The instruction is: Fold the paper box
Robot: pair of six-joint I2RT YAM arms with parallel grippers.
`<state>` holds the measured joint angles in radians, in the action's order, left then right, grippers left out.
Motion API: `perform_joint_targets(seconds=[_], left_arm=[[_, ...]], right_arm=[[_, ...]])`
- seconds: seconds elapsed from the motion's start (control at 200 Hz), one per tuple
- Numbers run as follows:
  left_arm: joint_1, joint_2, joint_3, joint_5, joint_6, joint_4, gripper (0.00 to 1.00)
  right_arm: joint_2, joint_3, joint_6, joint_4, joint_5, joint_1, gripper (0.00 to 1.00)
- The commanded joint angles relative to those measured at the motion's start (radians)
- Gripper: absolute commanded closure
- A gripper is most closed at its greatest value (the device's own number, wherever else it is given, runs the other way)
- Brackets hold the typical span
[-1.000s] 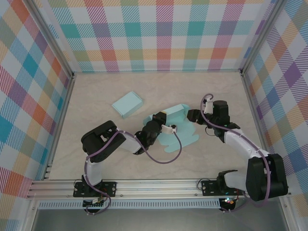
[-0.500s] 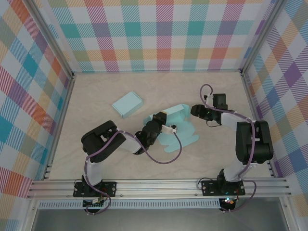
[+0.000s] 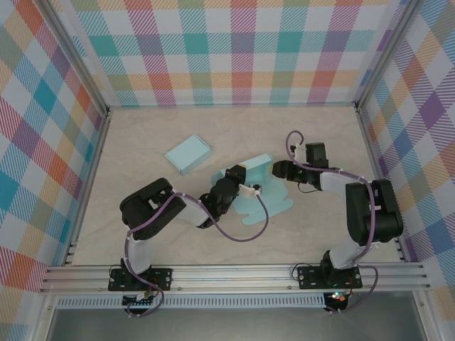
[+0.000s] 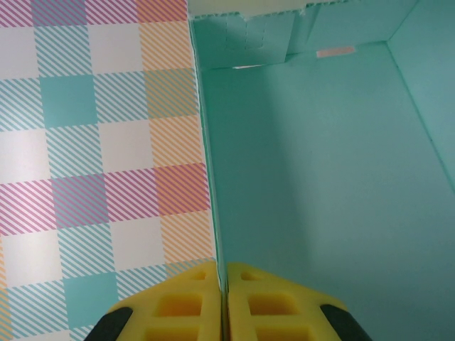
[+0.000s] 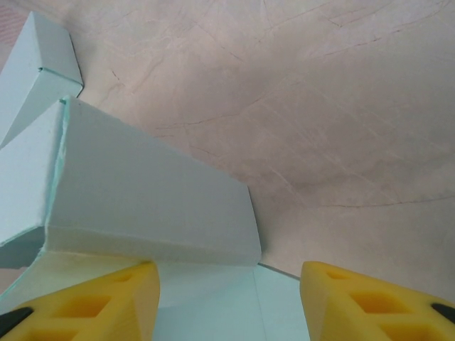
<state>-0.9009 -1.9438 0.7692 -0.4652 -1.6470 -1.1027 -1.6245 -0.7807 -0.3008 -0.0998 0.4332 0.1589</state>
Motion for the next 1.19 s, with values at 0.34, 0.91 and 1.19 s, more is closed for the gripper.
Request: perform_joint_targets(seconds=[0.34, 0.91, 1.19], left_arm=[[-0.001, -0.012, -0.008, 0.025, -0.028, 0.062, 0.91], [-0.007, 0.01, -0.005, 0.056, 0.052, 0.074, 0.88], [-0.022, 0.14, 0.029, 0.03, 0.391, 0.172, 0.67]], right_arm=[[-0.061, -0.019, 0.032, -0.144, 0.038, 0.041, 0.43], [-0.116, -0.035, 0.045, -0.247, -0.246, 0.142, 0.74], [-0.091, -0.028, 0.082, -0.212, -0.373, 0.191, 0.9]])
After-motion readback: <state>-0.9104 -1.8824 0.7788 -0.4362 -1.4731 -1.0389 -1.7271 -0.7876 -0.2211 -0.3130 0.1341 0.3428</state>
